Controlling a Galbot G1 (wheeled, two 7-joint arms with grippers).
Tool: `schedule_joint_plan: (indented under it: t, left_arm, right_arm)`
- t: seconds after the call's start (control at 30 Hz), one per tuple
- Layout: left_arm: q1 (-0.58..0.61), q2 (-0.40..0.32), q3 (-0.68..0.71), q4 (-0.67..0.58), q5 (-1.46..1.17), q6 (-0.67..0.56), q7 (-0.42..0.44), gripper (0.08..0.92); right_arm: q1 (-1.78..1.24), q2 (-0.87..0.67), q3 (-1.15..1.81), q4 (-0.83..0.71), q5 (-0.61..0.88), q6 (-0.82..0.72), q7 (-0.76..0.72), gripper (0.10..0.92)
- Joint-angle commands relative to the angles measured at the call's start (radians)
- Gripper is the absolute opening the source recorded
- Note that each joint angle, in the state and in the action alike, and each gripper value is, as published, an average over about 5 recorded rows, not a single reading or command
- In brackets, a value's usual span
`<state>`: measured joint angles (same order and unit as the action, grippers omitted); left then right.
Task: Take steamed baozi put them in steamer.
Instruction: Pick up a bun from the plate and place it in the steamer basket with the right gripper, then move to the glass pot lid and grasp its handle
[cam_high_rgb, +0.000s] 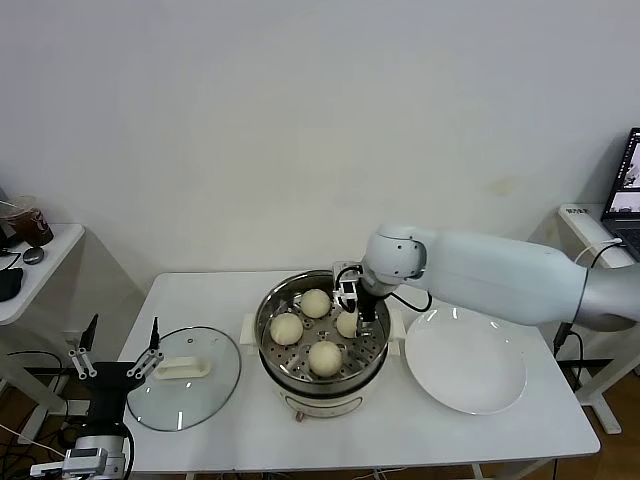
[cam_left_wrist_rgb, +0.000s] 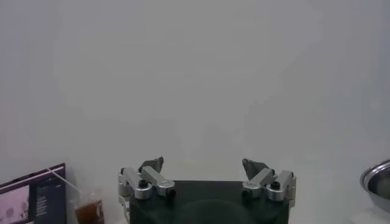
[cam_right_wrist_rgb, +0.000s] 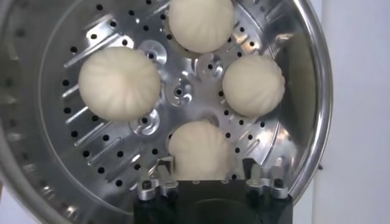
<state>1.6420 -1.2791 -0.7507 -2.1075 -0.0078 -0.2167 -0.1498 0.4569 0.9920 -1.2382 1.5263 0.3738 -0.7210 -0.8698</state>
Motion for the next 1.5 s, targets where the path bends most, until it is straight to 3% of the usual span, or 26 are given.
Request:
schedule_joint_plan:
  t: [0.03, 0.23, 0.4, 0.57, 0.7, 0.9, 1.17, 1.37, 1.5]
  left_arm:
    - [0.000, 0.000, 0.002, 0.000, 0.000, 0.001, 0.002, 0.823]
    - [0.002, 0.003, 0.003, 0.002, -0.005, 0.001, 0.004, 0.823]
    - [0.004, 0.006, 0.000, 0.003, -0.012, 0.000, 0.006, 0.823]
    - [0.009, 0.004, -0.001, 0.006, -0.014, -0.003, 0.008, 0.823]
    - [0.015, 0.003, -0.001, 0.005, -0.013, -0.007, 0.010, 0.823]
    - [0.024, -0.006, 0.002, 0.008, -0.002, -0.015, 0.014, 0.823]
    - [0.036, -0.013, 0.019, 0.032, 0.024, -0.026, 0.012, 0.823]
    - [0.041, -0.003, 0.022, 0.062, 0.113, -0.023, -0.010, 0.823]
    - [0.044, 0.019, 0.013, 0.109, 0.322, 0.003, -0.096, 0.823]
  right_arm:
    - [0.063, -0.088, 0.032, 0.114, 0.042, -0.005, -0.013, 0.802]
    - [0.038, -0.221, 0.138, 0.240, 0.081, -0.005, 0.025, 0.822]
    - [-0.137, -0.399, 0.323, 0.369, 0.160, 0.006, 0.246, 0.823]
    - [-0.602, -0.557, 0.680, 0.489, 0.213, 0.106, 0.535, 0.823]
    - [-1.116, -0.587, 1.079, 0.528, 0.140, 0.287, 0.681, 0.823]
    - [-1.680, -0.369, 1.587, 0.508, -0.104, 0.576, 0.711, 0.823]
    - [-1.928, 0.095, 1.875, 0.462, -0.394, 0.974, 0.640, 0.823]
    - [-1.979, 0.370, 2.047, 0.473, -0.434, 1.099, 0.586, 0.823]
    - [-2.034, 0.471, 2.134, 0.502, -0.384, 1.098, 0.600, 0.823]
